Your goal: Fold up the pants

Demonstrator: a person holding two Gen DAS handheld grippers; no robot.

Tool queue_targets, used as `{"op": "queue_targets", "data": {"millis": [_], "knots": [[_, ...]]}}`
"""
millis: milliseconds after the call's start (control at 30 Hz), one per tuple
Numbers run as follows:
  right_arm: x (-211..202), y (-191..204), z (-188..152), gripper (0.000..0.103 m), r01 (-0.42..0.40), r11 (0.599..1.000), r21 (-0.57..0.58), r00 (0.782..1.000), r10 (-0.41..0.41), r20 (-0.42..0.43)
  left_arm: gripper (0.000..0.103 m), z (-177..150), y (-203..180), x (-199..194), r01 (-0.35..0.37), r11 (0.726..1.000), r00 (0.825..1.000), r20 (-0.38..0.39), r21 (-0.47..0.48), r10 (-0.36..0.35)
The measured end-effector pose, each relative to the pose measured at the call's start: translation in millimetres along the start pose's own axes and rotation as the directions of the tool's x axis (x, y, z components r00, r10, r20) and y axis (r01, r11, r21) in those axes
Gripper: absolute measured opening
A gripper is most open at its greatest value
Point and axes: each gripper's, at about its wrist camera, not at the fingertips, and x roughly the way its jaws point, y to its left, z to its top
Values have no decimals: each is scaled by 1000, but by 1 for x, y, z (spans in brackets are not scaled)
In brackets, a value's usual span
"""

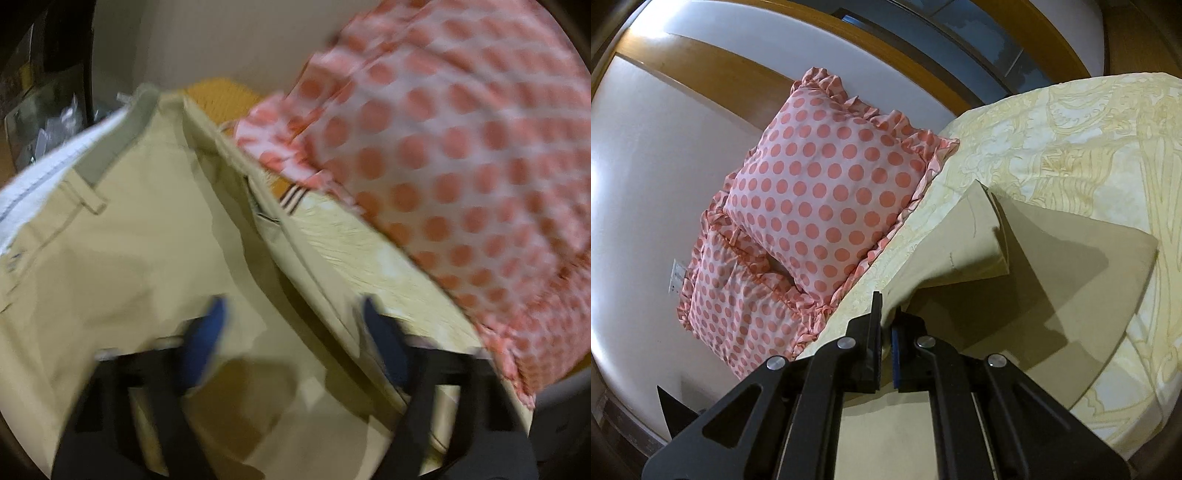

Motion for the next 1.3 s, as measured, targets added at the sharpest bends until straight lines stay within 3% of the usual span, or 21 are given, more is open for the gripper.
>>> {"op": "queue_targets", "data": {"millis": [33, 100, 200, 267, 367, 400, 533, 633, 667, 733, 767, 800, 833, 867, 900, 1033, 1100, 1133, 1167, 1200, 1300], "knots": [[1, -1, 2, 4, -6, 1000, 1, 1000, 6, -3, 12, 2, 2, 3, -18, 1000, 1000, 7, -4, 18], [0, 3, 6, 4, -15, 1000, -10, 1000, 15, -5, 7, -2, 7, -11, 34, 999, 999, 31, -2, -34], [-14, 10, 13, 4, -26, 999, -45, 999, 26, 20, 6, -28, 17, -70, 68, 995, 989, 130, 68, -76], [-24, 8, 15, 4, -13, 998, -58, 999, 15, 37, 6, -63, 36, -124, 88, 988, 972, 205, 125, -113], [-40, -8, 13, 4, 39, 998, -50, 999, -37, 40, 7, -127, 72, -175, 82, 985, 965, 235, 150, -116], [-44, -18, 11, 4, 62, 997, -39, 998, -61, 33, 7, -155, 88, -185, 66, 987, 967, 233, 148, -99], [-48, -41, 2, 4, 124, 992, -3, 992, -124, 1, 7, -216, 119, -191, 14, 994, 977, 211, 107, -37], [-47, -51, -3, 4, 183, 983, -9, 983, -183, -15, 7, -241, 135, -187, 4, 997, 984, 178, 72, -17], [-48, -51, -4, 5, 196, 980, -17, 980, -197, -17, 8, -247, 138, -190, 10, 997, 978, 206, 77, -26], [-58, -47, -8, 19, 231, 972, -35, 973, -232, 2, 12, -255, 140, -194, -13, 994, 974, 227, 109, -12], [-63, -46, -8, 49, 246, 969, -32, 969, -246, 12, 13, -257, 140, -197, -12, 993, 972, 236, 116, -16], [-70, -47, -9, 64, 261, 965, -21, 965, -260, 41, 20, -258, 138, -199, -11, 993, 971, 240, 118, -17], [-77, -47, -10, 65, 252, 968, -16, 965, -250, 72, 36, -260, 140, -204, -5, 993, 968, 248, 120, -25], [-82, -47, -10, 65, 290, 957, -15, 953, -288, 98, 46, -262, 141, -211, -10, 993, 962, 273, 114, -21], [-84, -47, -10, 64, 329, 944, -20, 939, -325, 112, 61, -264, 144, -219, -33, 994, 950, 312, 101, 0], [-80, -45, -13, 63, 363, 931, -45, 924, -353, 144, 71, -267, 150, -251, -76, 995, 891, 453, 68, 37], [-69, -41, -19, 53, 344, 935, -87, 934, -332, 131, 74, -266, 155, -260, -67, 997, 871, 491, 44, 37], [-63, -39, -22, 51, 342, 933, -110, 937, -329, 121, 75, -264, 156, -260, -60, 997, 868, 496, 40, 33], [-60, -33, -26, 35, 368, 917, -151, 926, -348, 144, 76, -262, 157, -258, -57, 997, 872, 489, 44, 28], [-50, -30, -28, 8, 347, 915, -206, 937, -330, 113, 76, -258, 157, -253, -52, 997, 879, 477, 52, 21], [-42, -23, -24, 4, 295, 927, -233, 955, -282, 89, 77, -252, 156, -238, -55, 996, 893, 451, 68, 19]]}}
